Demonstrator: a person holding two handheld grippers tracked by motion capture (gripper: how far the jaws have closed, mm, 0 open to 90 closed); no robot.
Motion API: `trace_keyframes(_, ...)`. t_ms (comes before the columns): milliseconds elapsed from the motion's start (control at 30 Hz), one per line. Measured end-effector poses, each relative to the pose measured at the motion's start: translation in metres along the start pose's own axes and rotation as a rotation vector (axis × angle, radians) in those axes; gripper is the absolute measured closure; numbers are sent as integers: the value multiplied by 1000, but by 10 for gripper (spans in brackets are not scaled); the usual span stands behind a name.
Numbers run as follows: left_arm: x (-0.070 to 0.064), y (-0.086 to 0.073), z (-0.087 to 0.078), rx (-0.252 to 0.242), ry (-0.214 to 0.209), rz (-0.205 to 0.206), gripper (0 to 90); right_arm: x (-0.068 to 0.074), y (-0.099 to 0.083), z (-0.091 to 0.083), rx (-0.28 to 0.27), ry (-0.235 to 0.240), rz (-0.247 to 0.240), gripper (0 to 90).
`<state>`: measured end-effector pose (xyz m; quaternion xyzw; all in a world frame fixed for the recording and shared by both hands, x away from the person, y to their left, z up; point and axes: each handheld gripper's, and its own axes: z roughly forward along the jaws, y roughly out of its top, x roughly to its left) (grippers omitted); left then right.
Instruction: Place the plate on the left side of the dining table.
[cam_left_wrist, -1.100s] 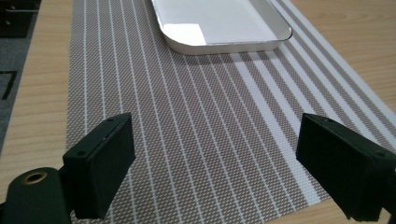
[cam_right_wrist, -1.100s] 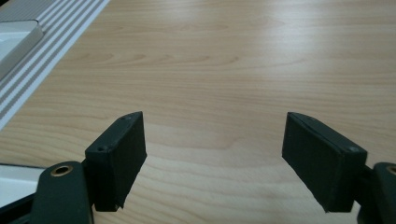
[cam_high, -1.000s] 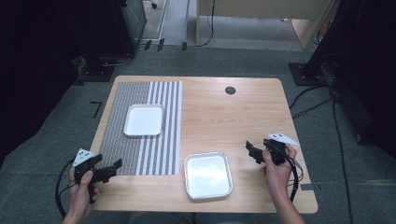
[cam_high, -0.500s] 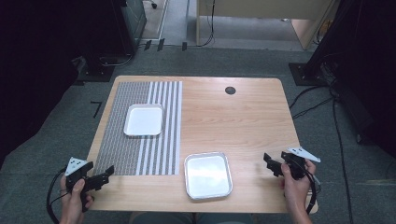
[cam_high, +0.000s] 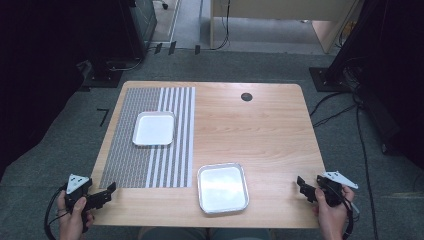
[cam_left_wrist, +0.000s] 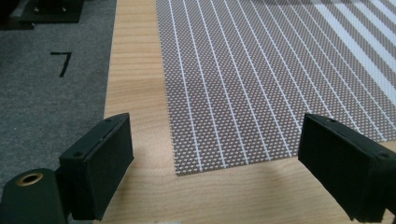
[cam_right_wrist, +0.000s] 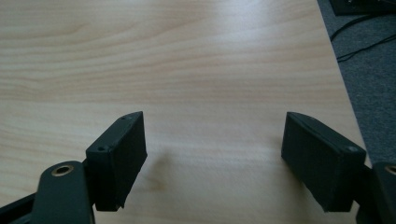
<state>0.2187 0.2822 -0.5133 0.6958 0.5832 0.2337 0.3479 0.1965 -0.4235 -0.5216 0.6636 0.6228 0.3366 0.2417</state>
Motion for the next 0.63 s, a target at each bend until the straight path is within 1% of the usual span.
trace_keyframes(67, 0, -1, -1, -1, -3, 0, 101, -2, -3, -3, -7, -2, 2, 224)
trace_keyframes(100, 0, -1, -1, -1, -2, 1, 101, -4, -5, -6, -3, -1, 11, 223)
trace_keyframes(167, 0, -3, -1, 4, -1, 4, 101, -4, -6, -8, 0, -6, 12, 222)
trace_keyframes(200, 0, -3, 0, 6, 0, 4, 102, -3, -8, -8, -1, -17, -1, 221)
trace_keyframes(233, 0, -4, 0, 11, 2, 7, 102, 0, -10, -8, -2, -43, -36, 212)
trace_keyframes(267, 0, -4, 1, 16, 0, 4, 102, 0, -10, -8, -2, -43, -36, 212)
trace_keyframes(300, -1, -4, 1, 21, 1, 6, 99, 4, -11, -7, 9, -65, -72, 189)
trace_keyframes(333, -1, -5, 1, 21, 3, 11, 99, 4, -11, -7, 9, -65, -72, 189)
trace_keyframes(367, -2, -6, 1, 21, 9, 26, 99, 7, -11, -6, 16, -79, -85, 173)
trace_keyframes(400, -2, -6, 1, 21, 9, 26, 99, 7, -11, -6, 16, -79, -85, 173)
trace_keyframes(533, -7, -7, 3, 28, 45, 70, 98, 8, -11, -6, 15, -86, -80, 169)
trace_keyframes(633, -8, -8, 3, 23, 46, 69, 98, 8, -11, -6, 17, -84, -82, 159)
